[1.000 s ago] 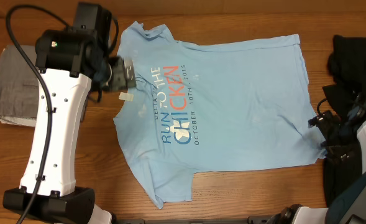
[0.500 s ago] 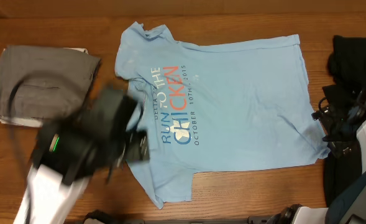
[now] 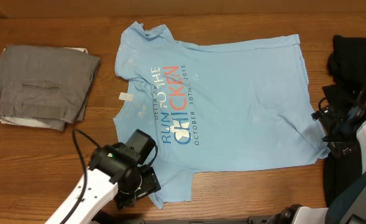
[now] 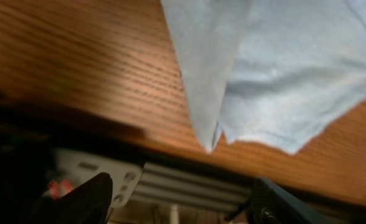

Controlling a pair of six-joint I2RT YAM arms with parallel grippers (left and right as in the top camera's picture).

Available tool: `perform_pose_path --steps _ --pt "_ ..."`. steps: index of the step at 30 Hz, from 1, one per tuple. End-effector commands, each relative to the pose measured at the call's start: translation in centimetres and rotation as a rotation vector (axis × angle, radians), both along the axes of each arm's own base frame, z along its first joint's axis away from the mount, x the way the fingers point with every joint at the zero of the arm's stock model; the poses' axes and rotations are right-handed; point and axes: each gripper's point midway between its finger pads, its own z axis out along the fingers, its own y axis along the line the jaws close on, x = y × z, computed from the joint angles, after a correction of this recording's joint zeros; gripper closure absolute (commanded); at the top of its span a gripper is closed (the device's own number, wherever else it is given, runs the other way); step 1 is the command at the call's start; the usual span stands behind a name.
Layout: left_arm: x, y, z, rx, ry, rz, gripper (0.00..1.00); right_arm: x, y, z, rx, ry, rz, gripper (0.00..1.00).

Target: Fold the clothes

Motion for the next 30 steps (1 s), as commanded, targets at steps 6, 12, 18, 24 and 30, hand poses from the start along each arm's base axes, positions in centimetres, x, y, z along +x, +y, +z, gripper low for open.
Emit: perform_pose_path --steps 6,12,18,24,30 --pt "-0.2 -1.5 -4.4 -0.048 0.052 0.18 0.3 0.2 0.0 0.3 -0.005 -0.014 0.002 0.0" --pt "0.1 -1.9 -5.8 -0.078 0.031 0.183 0.42 0.2 0.0 0.3 -0.005 -0.013 0.002 0.0" --pt "0.2 -1.7 -5.8 -0.072 0.018 0.151 0.46 0.2 0.0 0.3 -0.005 -0.014 0.002 0.0" --pt "0.3 0.2 -6.2 0.027 -0.014 0.137 0.49 0.2 0.0 0.3 -0.005 -0.014 0.002 0.0" --pt "0.7 -0.2 -6.3 0.009 -0.025 0.149 0.53 0.2 0.0 0.3 -0.005 -0.014 0.002 0.0"
